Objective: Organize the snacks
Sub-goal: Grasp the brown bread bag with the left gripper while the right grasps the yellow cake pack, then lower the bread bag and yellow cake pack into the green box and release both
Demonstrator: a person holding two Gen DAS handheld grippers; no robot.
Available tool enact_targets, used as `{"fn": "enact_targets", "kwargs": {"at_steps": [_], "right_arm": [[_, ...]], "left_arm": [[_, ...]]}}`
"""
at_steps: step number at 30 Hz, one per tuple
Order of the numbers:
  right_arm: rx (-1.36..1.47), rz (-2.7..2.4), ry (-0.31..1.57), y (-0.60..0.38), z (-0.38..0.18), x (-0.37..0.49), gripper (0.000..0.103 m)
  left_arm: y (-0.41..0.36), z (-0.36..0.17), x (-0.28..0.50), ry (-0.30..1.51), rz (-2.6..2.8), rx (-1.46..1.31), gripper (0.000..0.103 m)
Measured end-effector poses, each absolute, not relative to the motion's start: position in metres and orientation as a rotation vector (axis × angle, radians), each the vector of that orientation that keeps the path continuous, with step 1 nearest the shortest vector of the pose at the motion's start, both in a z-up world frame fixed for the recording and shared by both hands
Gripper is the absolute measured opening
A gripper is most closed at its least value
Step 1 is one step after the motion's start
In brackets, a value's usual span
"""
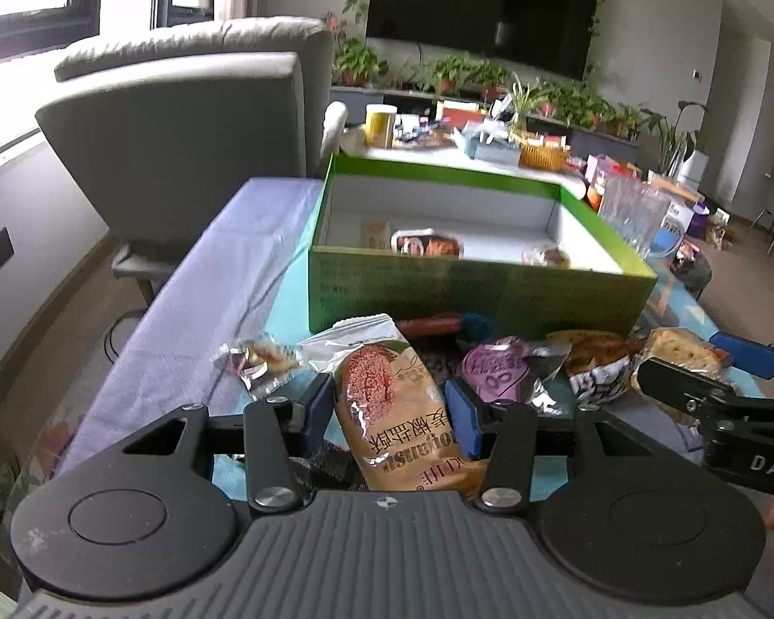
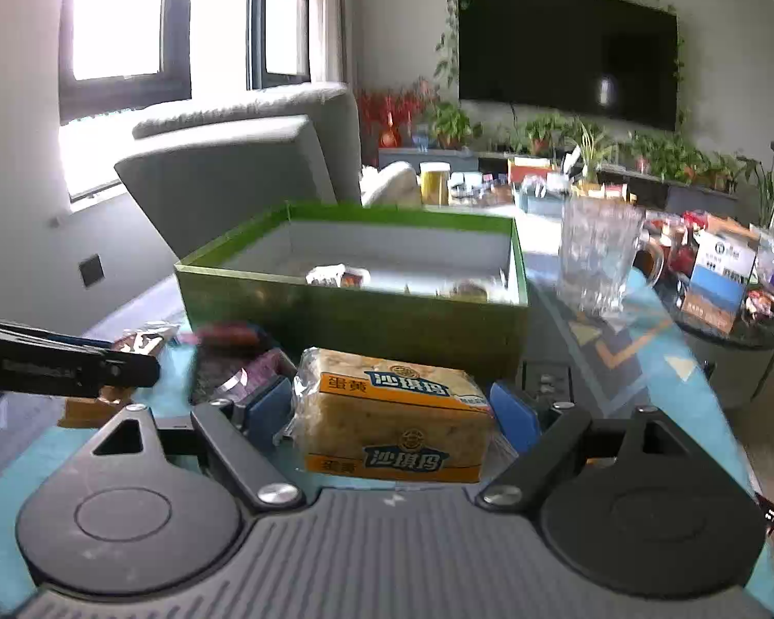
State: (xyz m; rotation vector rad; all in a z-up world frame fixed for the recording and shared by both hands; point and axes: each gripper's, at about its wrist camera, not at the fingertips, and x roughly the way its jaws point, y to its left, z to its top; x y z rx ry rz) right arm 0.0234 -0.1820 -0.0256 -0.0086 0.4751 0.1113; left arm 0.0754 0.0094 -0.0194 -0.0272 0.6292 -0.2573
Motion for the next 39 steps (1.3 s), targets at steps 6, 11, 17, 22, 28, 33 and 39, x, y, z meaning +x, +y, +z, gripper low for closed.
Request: {"fn": "enact_targets", "kwargs": {"at_steps": [6,11,17,22,28,33,39], "right_arm": [[0.008,0.125,0.389,-0.186,-0.01,0.01,0.058],[0.02,0.127,0.352,-0.19,-0.002,0.013,0.058],[0.035,0.124,0.325,-0.193,0.006,0.032,0.058],[0.02,0.129,0.311,-0.193,0.011,0.051,0.058],[0.014,0.117,0.316,-0.191,0.013,0.079,0.058],[0.024,0.114,0.336,-0.192,0.009,0.096,0.058],[0.036,0.098,0.356,-0.196,0.007,0.115,0.058]], "left_arm": [[0.007,0.0,0.065,0.562,-0.268,-0.015,0.045],[0.0,0.01,0.068,0.529,-0.28,0.0,0.045],[-0.006,0.018,0.088,0.514,-0.282,0.004,0.045],[-0.012,0.027,0.115,0.487,-0.281,0.015,0.045],[-0.02,0.032,0.15,0.479,-0.286,0.012,0.045],[-0.028,0.03,0.175,0.491,-0.28,0.029,0.045],[-0.037,0.024,0.197,0.51,-0.279,0.044,0.045]]}}
